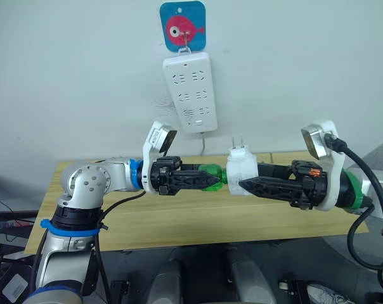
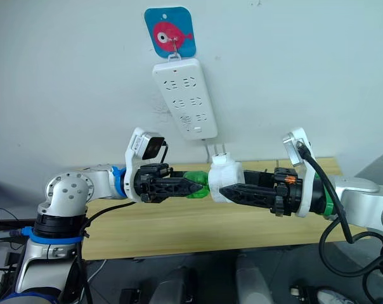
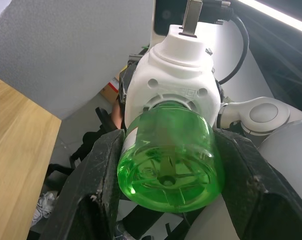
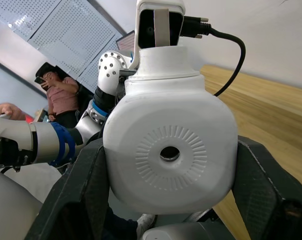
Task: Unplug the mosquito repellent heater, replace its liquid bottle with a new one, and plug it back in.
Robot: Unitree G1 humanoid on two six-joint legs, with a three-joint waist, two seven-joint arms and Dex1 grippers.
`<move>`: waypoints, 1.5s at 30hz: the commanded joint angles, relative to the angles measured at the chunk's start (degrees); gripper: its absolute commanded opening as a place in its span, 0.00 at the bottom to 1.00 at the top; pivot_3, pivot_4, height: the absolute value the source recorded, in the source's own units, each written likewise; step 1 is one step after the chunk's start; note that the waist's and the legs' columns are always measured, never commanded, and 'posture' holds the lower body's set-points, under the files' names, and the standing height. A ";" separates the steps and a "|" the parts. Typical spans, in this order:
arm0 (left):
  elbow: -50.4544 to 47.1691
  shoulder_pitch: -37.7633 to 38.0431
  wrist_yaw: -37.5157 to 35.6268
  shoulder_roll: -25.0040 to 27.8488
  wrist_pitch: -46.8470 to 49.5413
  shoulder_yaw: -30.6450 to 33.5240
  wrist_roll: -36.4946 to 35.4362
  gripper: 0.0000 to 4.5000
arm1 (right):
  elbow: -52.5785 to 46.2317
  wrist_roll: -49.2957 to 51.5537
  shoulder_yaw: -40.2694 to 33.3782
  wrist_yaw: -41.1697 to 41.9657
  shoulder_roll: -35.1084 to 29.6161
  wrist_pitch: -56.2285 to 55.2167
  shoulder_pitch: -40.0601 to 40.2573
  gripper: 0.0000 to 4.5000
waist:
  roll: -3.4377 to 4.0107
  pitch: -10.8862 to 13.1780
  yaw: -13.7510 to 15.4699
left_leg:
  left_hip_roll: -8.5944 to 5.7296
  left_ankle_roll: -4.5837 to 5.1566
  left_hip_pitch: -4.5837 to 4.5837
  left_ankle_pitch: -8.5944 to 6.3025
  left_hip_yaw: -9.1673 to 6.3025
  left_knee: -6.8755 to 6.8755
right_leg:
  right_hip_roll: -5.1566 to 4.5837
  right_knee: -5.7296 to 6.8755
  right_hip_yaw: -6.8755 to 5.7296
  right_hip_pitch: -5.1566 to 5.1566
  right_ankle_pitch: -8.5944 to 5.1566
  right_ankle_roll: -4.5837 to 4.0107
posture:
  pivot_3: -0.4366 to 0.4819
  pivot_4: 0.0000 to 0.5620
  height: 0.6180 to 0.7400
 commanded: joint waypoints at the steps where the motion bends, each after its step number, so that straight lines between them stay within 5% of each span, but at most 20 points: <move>1: -1.87 -0.86 0.05 -0.66 -0.70 -0.16 -0.20 0.52 | -2.73 -0.03 0.87 -0.38 0.69 -1.08 -1.78 0.66 | 0.00 0.00 -0.01 | 0.00 0.00 0.00 0.00 0.00 0.00 | 0.00 0.00 0.00 0.00 0.00 0.00 | 0.29 0.30 1.00; 11: -2.74 -0.22 -0.08 -3.08 -1.79 -1.17 1.34 0.52 | -2.94 6.34 4.41 -6.31 -1.08 -0.92 -4.27 0.66 | 0.00 -0.01 -0.03 | -0.01 0.00 -0.01 0.00 0.02 0.01 | -0.03 0.00 0.02 0.00 0.00 0.00 | 0.28 0.30 1.00; 16: -2.18 0.19 0.82 -4.34 -2.29 -0.53 2.00 0.52 | -2.18 7.94 3.33 -6.94 -2.70 -1.52 -3.06 1.00 | -0.04 -0.09 -0.01 | -0.02 0.00 -0.02 0.00 0.02 0.02 | -0.04 -0.01 0.01 0.01 0.00 0.00 | 0.28 0.30 1.00; 30: 1.03 -0.54 8.06 -9.84 -1.61 3.27 -1.52 0.52 | -6.98 6.84 0.62 -1.87 -9.05 -0.04 1.26 1.00 | -0.05 -0.16 0.01 | 0.00 0.00 0.00 0.00 0.02 0.03 | -0.02 0.01 0.00 0.01 0.00 0.00 | 0.27 0.29 1.00; 35: 2.60 -1.27 10.23 -11.02 -2.25 4.20 -1.52 0.52 | -12.63 -5.29 -4.32 7.53 -10.81 1.91 8.94 1.00 | -0.06 -0.61 0.09 | -0.01 0.00 -0.01 0.00 0.03 0.03 | 0.03 0.00 -0.02 0.01 0.00 0.01 | 0.27 0.29 1.00; 38: 3.03 -1.74 9.95 -10.62 -1.66 4.42 -1.60 0.52 | -13.86 -14.68 -9.10 14.41 -12.55 1.97 15.77 0.87 | -0.04 -0.88 0.14 | -0.02 0.00 0.00 0.00 0.05 0.03 | 0.04 -0.01 0.00 0.04 0.00 0.01 | 0.27 0.29 1.00; 41: 3.06 -2.03 8.29 -9.20 -0.05 4.02 -2.21 0.52 | -11.75 -27.32 -11.44 19.08 -13.22 -1.58 19.90 0.64 | -0.18 -1.30 0.12 | -0.04 0.00 0.05 0.00 0.17 0.04 | 0.04 -0.02 0.02 0.07 -0.01 0.01 | 0.26 0.29 1.00; 45: 2.78 -2.25 4.85 -6.35 2.67 2.59 -2.64 0.52 | -6.13 -35.45 -11.00 21.36 -10.16 -6.54 16.99 0.34 | -0.21 -1.60 -0.16 | -0.01 0.00 0.14 0.00 0.36 0.03 | 0.07 -0.01 0.10 0.09 -0.01 0.02 | 0.25 0.28 1.00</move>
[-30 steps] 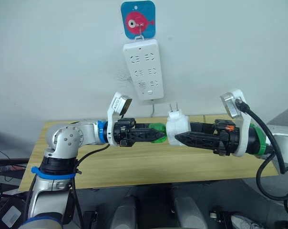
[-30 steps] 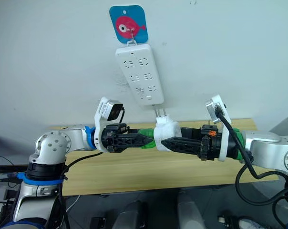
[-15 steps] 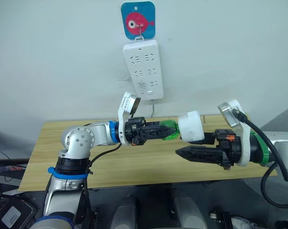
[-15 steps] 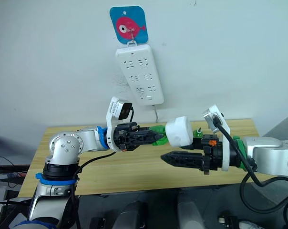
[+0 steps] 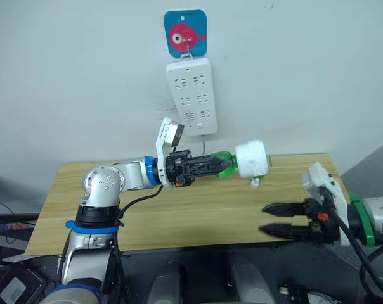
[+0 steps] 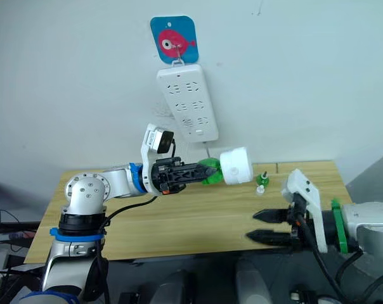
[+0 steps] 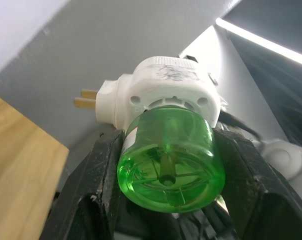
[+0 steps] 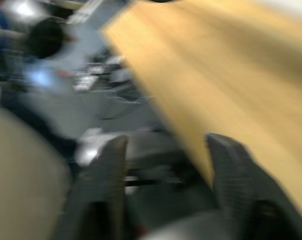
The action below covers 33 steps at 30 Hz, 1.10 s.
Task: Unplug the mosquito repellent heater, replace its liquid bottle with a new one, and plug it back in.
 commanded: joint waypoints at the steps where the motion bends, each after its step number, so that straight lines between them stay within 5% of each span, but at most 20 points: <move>1: -1.20 -1.34 -4.12 2.29 2.27 -0.99 -1.93 0.52 | 3.61 -5.73 -0.95 2.35 2.81 -5.15 -4.39 0.24 | 0.01 -0.05 -0.15 | 0.02 0.00 0.03 0.00 0.03 -0.01 | 0.02 0.01 0.02 0.01 0.00 0.00 | 0.25 0.28 1.00; 4: -0.98 -1.79 -5.85 3.42 3.08 -1.49 -1.71 0.52 | 5.39 -9.41 0.81 3.36 4.77 -6.50 -7.64 0.01 | 0.03 -0.08 -0.18 | 0.02 0.00 0.02 0.00 0.01 -0.03 | 0.03 0.02 0.00 0.00 0.00 0.00 | 0.25 0.27 1.00; 5: -0.89 -2.00 -6.29 3.64 3.32 -1.64 -1.68 0.52 | 5.97 -10.88 1.47 3.69 5.39 -7.05 -8.59 0.00 | 0.03 -0.08 -0.17 | 0.03 0.00 0.01 0.00 0.00 -0.03 | 0.03 0.02 -0.02 0.00 0.00 -0.01 | 0.25 0.27 1.00; 15: -0.37 -2.97 -7.71 3.64 4.15 -1.97 -1.27 0.52 | 5.66 -11.65 10.61 2.68 14.99 -3.89 -19.79 0.00 | 0.05 -0.26 -0.24 | 0.02 -0.02 -0.01 0.01 -0.19 -0.02 | -0.02 0.03 -0.01 -0.03 0.01 -0.02 | 0.24 0.27 1.00; 26: 1.40 -2.86 -3.25 0.62 1.70 -0.26 -0.07 0.52 | -1.23 5.66 7.81 -1.57 13.15 2.96 -19.61 0.00 | 0.04 -0.30 -0.18 | 0.01 0.00 -0.02 0.00 -0.37 -0.01 | -0.13 0.03 -0.07 -0.01 0.01 -0.02 | 0.24 0.28 1.00; 33: 0.22 -2.18 -5.53 1.39 -3.70 -3.24 5.68 0.52 | 0.31 21.26 7.12 -12.97 11.85 0.35 -21.85 0.00 | 0.04 -0.31 -0.23 | 0.01 0.00 -0.02 0.00 -0.32 0.00 | -0.12 0.03 -0.04 -0.01 0.01 -0.02 | 0.23 0.28 1.00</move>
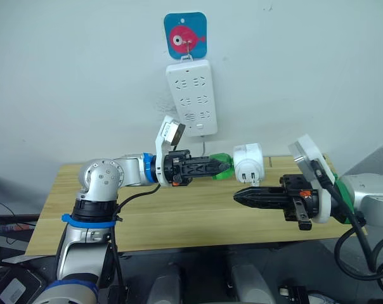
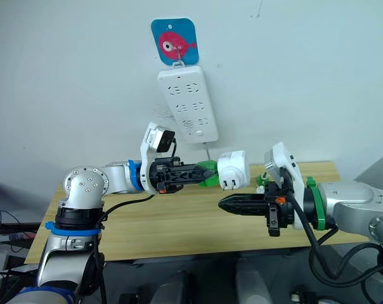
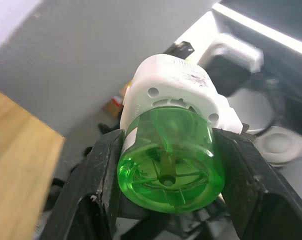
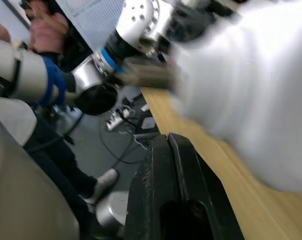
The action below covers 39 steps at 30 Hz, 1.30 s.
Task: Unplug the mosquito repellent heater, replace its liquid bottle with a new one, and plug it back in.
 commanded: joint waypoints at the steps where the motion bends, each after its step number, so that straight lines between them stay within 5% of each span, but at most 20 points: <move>1: -2.15 0.14 -2.72 0.84 -2.86 -1.53 1.83 0.52 | 0.75 6.56 -1.70 -5.56 -0.44 -2.77 -1.91 0.00 | 0.00 0.00 -0.03 | 0.00 0.00 0.00 0.00 0.00 0.00 | 0.01 0.00 0.00 0.00 0.00 0.00 | 0.23 0.28 1.00; 10: -5.58 1.39 -9.12 4.16 -7.02 -6.08 6.08 0.52 | 5.74 6.10 0.44 -14.46 1.48 -4.06 -7.42 0.00 | 0.01 0.00 -0.18 | 0.00 0.01 -0.01 0.00 0.07 -0.01 | 0.08 0.00 0.03 -0.01 0.00 0.00 | 0.24 0.28 1.00; 24: -5.83 0.63 -13.58 6.39 -2.63 -4.60 1.63 0.52 | 11.11 -5.00 3.12 -5.96 1.15 1.20 -7.57 0.00 | 0.02 -0.01 -0.27 | 0.01 0.03 -0.02 -0.01 0.07 -0.01 | 0.09 -0.01 0.01 -0.02 0.00 0.00 | 0.25 0.28 1.00; 39: -5.11 0.63 -12.98 6.22 -0.34 -4.17 0.16 0.52 | 8.46 -5.33 2.79 -4.06 2.96 2.71 -5.04 0.00 | 0.02 -0.01 -0.32 | 0.01 0.02 -0.02 -0.01 0.01 -0.01 | 0.09 -0.01 0.00 -0.02 0.00 0.00 | 0.25 0.28 1.00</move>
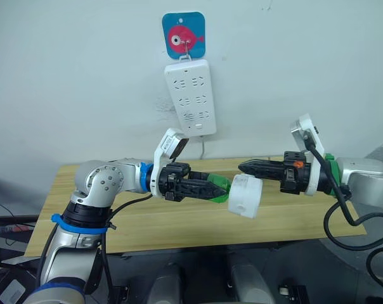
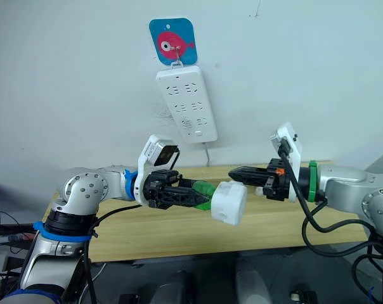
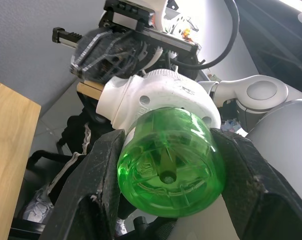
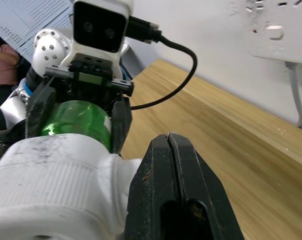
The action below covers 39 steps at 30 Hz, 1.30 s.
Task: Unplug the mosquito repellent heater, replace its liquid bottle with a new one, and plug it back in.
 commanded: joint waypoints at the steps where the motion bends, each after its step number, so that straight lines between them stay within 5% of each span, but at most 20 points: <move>1: -0.78 -0.94 -0.72 0.03 -0.34 2.09 -1.92 0.52 | -2.06 0.46 -0.97 0.94 0.32 0.23 0.20 0.00 | 0.00 0.00 0.00 | 0.00 0.00 0.00 0.00 0.00 0.00 | 0.00 0.00 0.00 0.00 0.00 0.00 | 0.25 0.28 1.00; 10: 0.34 -0.03 0.80 0.22 -0.98 2.85 -0.55 0.52 | -0.79 -9.15 -6.74 2.09 -0.21 -4.49 1.34 0.00 | 0.00 0.00 0.04 | 0.00 0.00 -0.01 0.00 0.01 0.00 | 0.00 0.00 0.00 -0.01 0.00 0.00 | 0.25 0.28 1.00; 12: 1.36 0.00 1.66 -0.14 -2.03 3.31 0.57 0.52 | -2.01 -13.53 -8.95 3.84 -1.63 -6.38 3.06 0.08 | 0.00 0.00 0.11 | 0.00 0.00 0.00 0.00 0.00 0.00 | 0.00 0.00 -0.01 0.00 0.00 0.00 | 0.24 0.28 1.00; 18: 3.33 -0.31 2.68 -0.50 -3.67 3.83 1.74 0.52 | -6.38 -22.39 -11.41 9.84 -4.28 -11.32 7.26 0.49 | 0.00 0.00 0.09 | 0.01 0.00 0.01 0.00 0.06 0.00 | 0.00 0.00 0.02 0.00 0.00 0.00 | 0.23 0.28 1.00; 24: 5.11 -1.16 3.11 -1.37 -4.15 3.94 2.29 0.52 | -8.15 -47.01 -9.38 18.19 -8.77 -28.73 18.10 0.98 | -0.02 -0.02 0.02 | -0.02 -0.01 0.01 0.00 0.15 0.00 | 0.01 -0.05 -0.02 0.03 -0.01 0.01 | 0.23 0.28 1.00; 31: 6.13 -2.36 5.02 -2.46 -1.70 5.52 0.60 0.52 | -7.41 -71.06 -8.67 29.45 -7.98 -64.52 29.61 1.00 | -0.01 -0.06 -0.31 | -0.03 -0.03 0.05 0.01 0.30 0.00 | 0.01 -0.01 0.02 0.03 -0.01 0.02 | 0.22 0.27 1.00; 39: 8.44 -4.61 5.44 -2.61 2.17 6.67 -1.18 0.52 | -9.11 -80.24 -4.09 26.02 0.26 -76.88 25.32 1.00 | -0.04 -0.26 -1.33 | -0.02 -0.10 0.17 0.04 0.10 0.00 | 0.01 0.07 0.09 0.07 0.00 0.01 | 0.19 0.27 1.00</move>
